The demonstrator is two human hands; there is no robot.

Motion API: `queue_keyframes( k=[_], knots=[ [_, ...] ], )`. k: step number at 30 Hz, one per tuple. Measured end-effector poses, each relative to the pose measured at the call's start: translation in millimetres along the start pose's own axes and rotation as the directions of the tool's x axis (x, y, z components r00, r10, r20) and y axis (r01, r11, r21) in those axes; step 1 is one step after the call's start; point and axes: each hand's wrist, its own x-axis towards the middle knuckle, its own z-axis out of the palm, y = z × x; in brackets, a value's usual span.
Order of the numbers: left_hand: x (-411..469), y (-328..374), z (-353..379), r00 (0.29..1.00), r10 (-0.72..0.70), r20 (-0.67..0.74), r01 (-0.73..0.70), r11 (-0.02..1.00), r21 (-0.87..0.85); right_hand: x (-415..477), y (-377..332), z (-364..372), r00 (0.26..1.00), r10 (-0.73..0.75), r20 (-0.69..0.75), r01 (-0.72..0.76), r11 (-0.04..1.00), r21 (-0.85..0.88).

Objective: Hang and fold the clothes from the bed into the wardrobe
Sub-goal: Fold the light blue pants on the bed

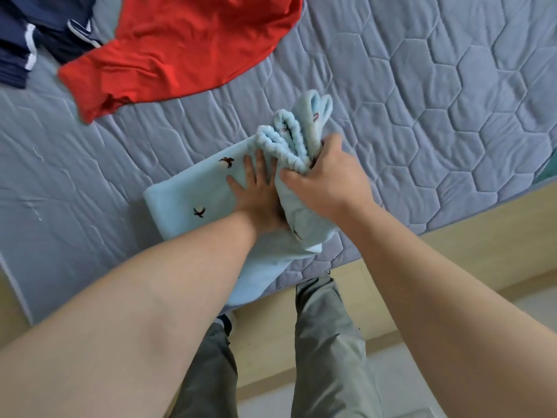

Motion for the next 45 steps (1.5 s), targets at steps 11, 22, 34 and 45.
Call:
queue_keyframes(
  k=[11,22,34,45],
  knots=[
    [-61,-120,-24,0.801,-0.598,0.032,0.19,0.203,-0.96,-59,-72,52,0.99,-0.137,0.01,0.137,0.978,-0.155],
    [-120,-191,33,0.733,-0.364,0.575,0.455,-0.365,-0.812,-90,-125,163,0.975,-0.191,0.115,0.211,0.955,-0.207],
    [-129,-236,62,0.864,0.105,0.493,0.478,-0.479,-0.736,-96,-111,236,0.909,-0.053,0.415,0.047,0.999,0.025],
    [-110,-200,35,0.842,-0.261,0.473,0.425,-0.219,-0.878,-149,-60,241,0.904,0.393,0.171,-0.423,0.88,0.217]
  ],
)
